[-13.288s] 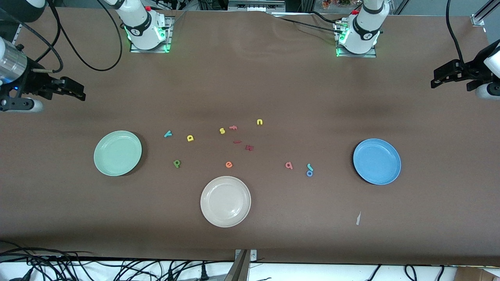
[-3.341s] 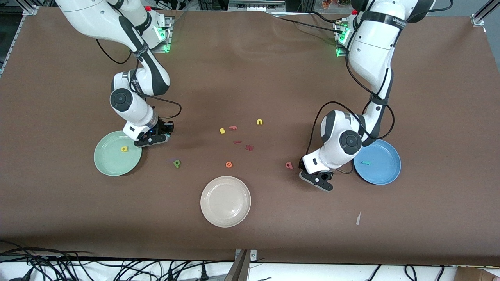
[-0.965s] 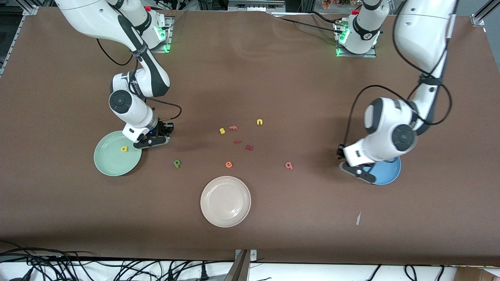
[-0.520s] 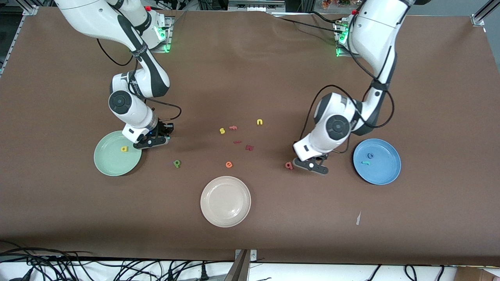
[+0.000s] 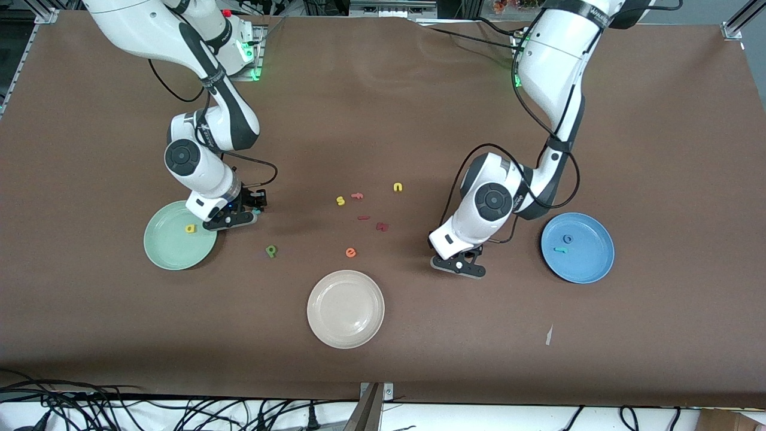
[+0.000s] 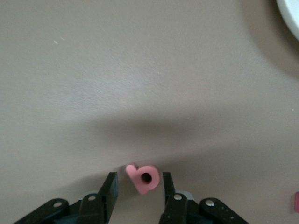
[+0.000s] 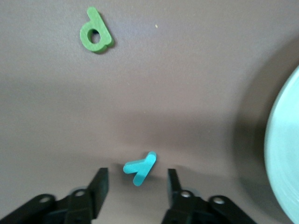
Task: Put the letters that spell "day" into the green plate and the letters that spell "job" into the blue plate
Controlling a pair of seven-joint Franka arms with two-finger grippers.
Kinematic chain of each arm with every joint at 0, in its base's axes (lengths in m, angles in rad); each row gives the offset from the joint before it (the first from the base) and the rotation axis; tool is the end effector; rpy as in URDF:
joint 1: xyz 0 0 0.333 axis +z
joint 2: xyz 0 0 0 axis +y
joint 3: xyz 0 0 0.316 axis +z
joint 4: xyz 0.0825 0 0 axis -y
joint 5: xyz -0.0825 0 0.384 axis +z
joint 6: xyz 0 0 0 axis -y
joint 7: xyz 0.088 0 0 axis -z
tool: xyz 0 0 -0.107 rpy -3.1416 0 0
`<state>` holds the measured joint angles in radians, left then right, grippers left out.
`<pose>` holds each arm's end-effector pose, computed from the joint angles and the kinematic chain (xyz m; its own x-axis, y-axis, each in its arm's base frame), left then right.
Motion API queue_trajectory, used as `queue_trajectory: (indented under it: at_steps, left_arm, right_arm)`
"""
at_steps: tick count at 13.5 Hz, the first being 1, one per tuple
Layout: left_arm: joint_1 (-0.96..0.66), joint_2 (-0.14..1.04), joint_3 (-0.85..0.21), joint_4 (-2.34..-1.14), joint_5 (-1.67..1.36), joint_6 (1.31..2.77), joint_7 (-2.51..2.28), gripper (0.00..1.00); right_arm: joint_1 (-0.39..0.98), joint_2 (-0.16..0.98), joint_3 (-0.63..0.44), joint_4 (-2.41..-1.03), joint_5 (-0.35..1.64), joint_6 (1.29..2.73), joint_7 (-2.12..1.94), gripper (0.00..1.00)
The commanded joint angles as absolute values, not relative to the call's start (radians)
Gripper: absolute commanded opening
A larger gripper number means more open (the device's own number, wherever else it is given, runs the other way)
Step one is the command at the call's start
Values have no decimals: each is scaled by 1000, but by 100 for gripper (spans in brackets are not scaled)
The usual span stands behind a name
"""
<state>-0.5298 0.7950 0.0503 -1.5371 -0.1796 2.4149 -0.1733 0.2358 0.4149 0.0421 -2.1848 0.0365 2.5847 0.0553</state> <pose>0.6313 -0.3357 0.1914 0.9801 -0.1887 0.0620 -0.1944 -0.9751 0.1063 0.5367 0.1528 0.1944 0.9822 0.1872 -0.0174 0.1865 -0.9818 -0.0349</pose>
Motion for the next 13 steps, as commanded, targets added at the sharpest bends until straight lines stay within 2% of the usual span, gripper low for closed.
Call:
queue_trajectory:
  at_steps: [1,8,12,13]
  left_arm:
    - [-554,828,67,-1503,-189,2434,-198,47]
    - [-554,842,69,-1511,-183,2437,-186,61]
    - [-554,848,71,-1512,-183,2437,-186,61]
    - [-554,848,71,-1513,-183,2437,-186,56]
  right_arm:
    - [229,439,46,-2151,51,2569,60,63]
    - [232,485,46,-2123,51,2579,61,63]
    - [232,486,46,-2123,49,2573,57,60]
    - [232,486,46,-2123,49,2572,55,57]
